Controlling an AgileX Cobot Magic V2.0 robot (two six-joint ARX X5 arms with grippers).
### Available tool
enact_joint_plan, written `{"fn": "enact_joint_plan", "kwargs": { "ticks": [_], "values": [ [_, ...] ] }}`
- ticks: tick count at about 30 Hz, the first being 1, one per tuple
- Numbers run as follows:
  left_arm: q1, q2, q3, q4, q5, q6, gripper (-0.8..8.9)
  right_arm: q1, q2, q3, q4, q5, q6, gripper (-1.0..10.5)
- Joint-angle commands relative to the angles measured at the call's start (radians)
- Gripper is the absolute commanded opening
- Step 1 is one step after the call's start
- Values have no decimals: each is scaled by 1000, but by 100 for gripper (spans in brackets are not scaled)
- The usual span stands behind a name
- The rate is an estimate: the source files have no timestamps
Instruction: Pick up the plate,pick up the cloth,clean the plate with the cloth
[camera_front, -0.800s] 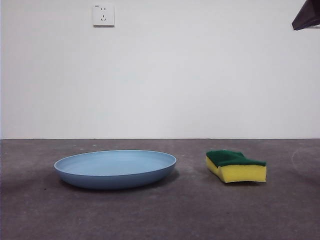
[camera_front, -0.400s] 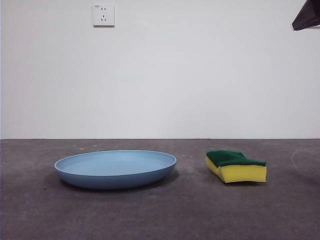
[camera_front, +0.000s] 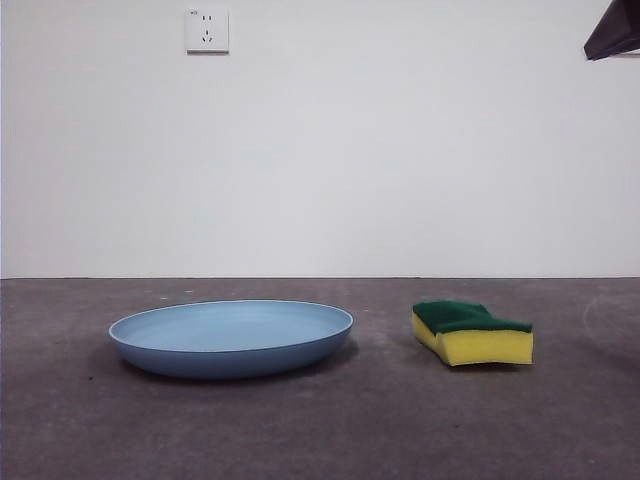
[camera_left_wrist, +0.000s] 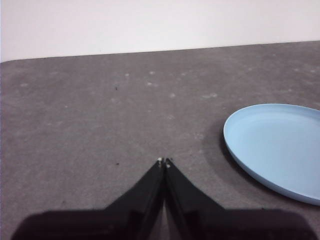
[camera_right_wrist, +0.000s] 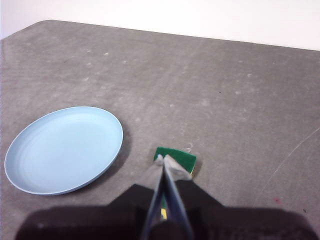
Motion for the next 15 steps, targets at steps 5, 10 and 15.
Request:
{"fn": "enact_joint_plan", "kwargs": {
  "ticks": [5,10,15],
  "values": [
    [4,-4,-14,5,6,-23,-1,1,-1,-3,9,3,6,1],
    [4,-4,-14,5,6,-23,-1,1,-1,-3,9,3,6,1],
    [4,-4,-14,5,6,-23,-1,1,-1,-3,9,3,6,1]
  ]
}}
